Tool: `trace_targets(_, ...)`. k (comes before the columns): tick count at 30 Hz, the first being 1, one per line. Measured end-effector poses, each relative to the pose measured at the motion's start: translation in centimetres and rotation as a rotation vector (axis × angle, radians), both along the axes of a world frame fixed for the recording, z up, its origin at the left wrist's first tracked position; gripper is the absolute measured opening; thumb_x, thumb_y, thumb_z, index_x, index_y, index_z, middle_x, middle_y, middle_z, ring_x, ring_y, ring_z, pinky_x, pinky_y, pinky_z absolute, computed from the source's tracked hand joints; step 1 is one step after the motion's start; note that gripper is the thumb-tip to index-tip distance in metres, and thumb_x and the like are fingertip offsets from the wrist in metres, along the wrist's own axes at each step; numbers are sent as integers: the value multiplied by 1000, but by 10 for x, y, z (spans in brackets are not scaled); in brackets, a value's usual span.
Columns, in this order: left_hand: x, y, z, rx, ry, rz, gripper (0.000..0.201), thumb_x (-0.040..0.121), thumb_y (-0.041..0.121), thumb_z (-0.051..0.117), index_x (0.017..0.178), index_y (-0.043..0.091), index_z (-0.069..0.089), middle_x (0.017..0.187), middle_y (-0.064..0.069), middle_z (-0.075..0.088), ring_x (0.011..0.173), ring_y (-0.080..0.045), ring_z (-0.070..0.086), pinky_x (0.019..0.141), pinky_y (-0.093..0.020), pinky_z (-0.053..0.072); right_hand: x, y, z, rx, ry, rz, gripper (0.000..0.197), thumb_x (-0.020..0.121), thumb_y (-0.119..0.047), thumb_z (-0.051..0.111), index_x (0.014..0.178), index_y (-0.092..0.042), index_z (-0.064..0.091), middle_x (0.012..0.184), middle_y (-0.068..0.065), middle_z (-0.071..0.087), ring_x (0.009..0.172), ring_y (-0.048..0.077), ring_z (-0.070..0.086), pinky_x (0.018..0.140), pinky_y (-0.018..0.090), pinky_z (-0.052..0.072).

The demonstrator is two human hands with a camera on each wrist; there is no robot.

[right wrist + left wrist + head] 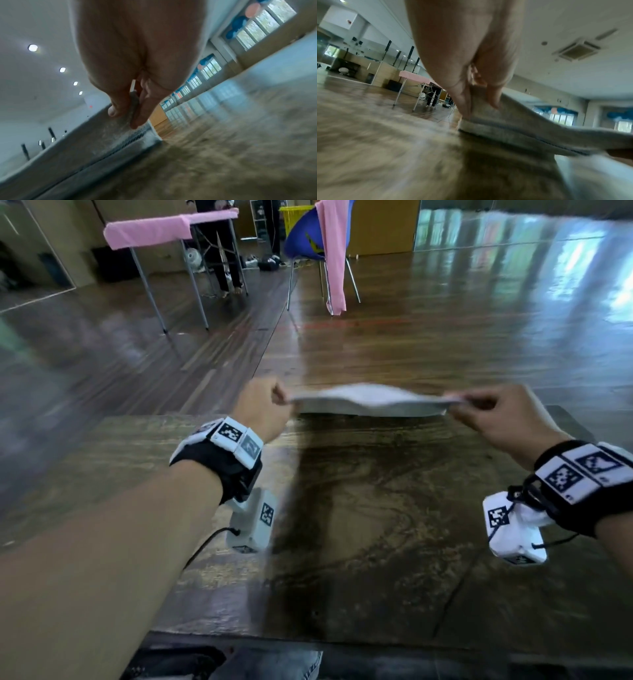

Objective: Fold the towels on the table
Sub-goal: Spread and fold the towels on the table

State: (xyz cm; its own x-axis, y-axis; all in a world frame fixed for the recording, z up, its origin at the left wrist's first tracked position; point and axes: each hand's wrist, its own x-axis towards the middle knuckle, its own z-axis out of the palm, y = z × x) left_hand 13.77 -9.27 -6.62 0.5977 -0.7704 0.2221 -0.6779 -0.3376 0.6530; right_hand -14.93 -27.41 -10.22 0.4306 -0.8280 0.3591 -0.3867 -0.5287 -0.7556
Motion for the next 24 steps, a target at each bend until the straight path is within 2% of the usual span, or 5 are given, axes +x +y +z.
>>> trace_targets(2,-1,14,-23,276,-39,-77,22,85,19,76,77,15,56,87,-7,65,81,-22,57,64,-26,39,-13,7,-13,-65,275,20,15,90,-22,75,103,-18,81,79,-6,75,63,-7,57,63,18,43)
trace_targets(5,-16,38,-52,371,-52,-122,25,81,18,78,77,14,54,105,-11,70,96,-25,63,73,-27,38,-31,28,-20,-102,432,88,13,90,-18,75,100,-16,82,91,1,79,80,7,65,73,24,39)
trace_targets(15,-54,102,-12,313,-118,-90,28,81,-9,55,100,7,68,96,-5,62,88,-21,54,70,-27,38,-82,97,10,-80,94,140,15,91,-16,72,83,-29,75,75,-13,73,68,-8,61,64,3,42)
trace_targets(19,-64,135,-1,300,-98,-98,16,88,-1,56,72,-3,56,72,-17,50,69,-24,42,51,-30,26,-99,129,11,-37,31,161,16,88,-14,75,81,-28,72,77,-6,72,63,-4,60,62,5,44)
trace_targets(24,-78,175,-4,173,116,-80,27,91,20,69,66,13,60,57,1,52,49,-10,41,39,-12,30,-116,162,4,86,200,237,14,88,0,72,96,-12,76,81,0,73,62,-12,60,65,2,45)
